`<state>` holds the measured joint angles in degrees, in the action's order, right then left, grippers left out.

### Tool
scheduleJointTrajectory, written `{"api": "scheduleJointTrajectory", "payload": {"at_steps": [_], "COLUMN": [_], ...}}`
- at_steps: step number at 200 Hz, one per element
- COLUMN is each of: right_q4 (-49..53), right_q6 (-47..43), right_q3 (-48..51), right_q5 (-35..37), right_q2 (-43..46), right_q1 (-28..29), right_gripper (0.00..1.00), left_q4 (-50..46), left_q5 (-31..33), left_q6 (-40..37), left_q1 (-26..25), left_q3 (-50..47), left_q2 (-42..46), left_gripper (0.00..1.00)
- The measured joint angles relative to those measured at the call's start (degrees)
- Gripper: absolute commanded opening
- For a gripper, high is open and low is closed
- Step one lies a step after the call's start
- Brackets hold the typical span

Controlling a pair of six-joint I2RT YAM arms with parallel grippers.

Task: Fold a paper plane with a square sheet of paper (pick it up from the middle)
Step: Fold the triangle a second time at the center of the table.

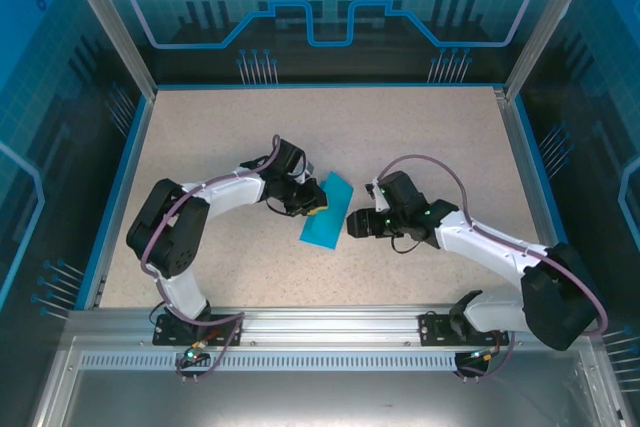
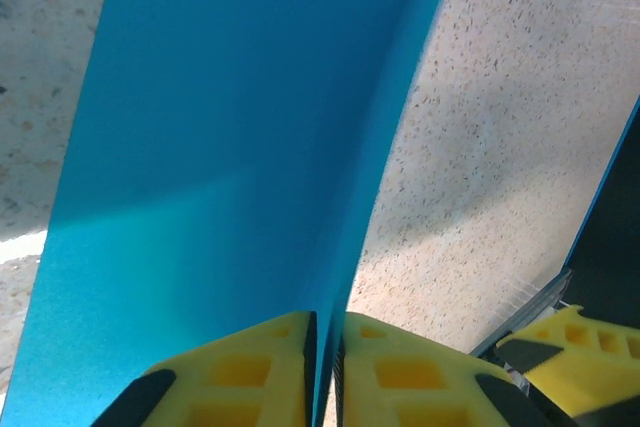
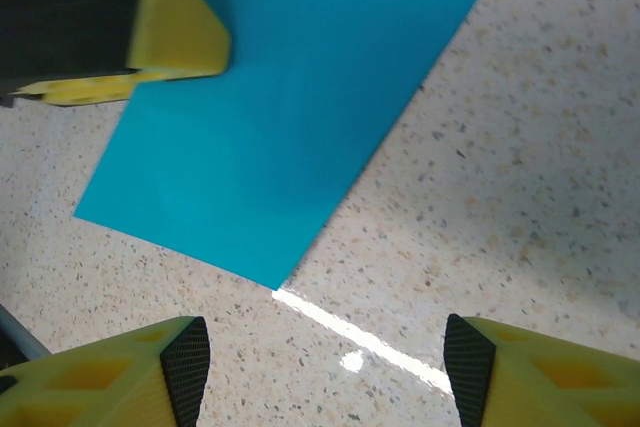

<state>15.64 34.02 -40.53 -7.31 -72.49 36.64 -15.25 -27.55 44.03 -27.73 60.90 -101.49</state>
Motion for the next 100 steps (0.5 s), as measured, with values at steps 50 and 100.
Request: {"api": "scheduleJointTrajectory", "payload": {"at_steps": [50, 100], "right_q4": [-6.1, -5.4], "right_q6": [-4.3, -8.7], "right_q3": [1.7, -4.0], "right_q5": [3.3, 9.2], "right_q2": [1.9, -5.2], "right_q1": [4.5, 16.0], "right_gripper": [0.68, 0.7], "left_q4": [1.0, 0.6], "left_q5": [-1.0, -1.6], "left_q6": [0.0, 0.2], "left_q1": [0.0, 0.0], "left_q3": [0.5, 2.8], "left_q2": [-3.1, -3.6], "left_gripper": [0.19, 0.13]}}
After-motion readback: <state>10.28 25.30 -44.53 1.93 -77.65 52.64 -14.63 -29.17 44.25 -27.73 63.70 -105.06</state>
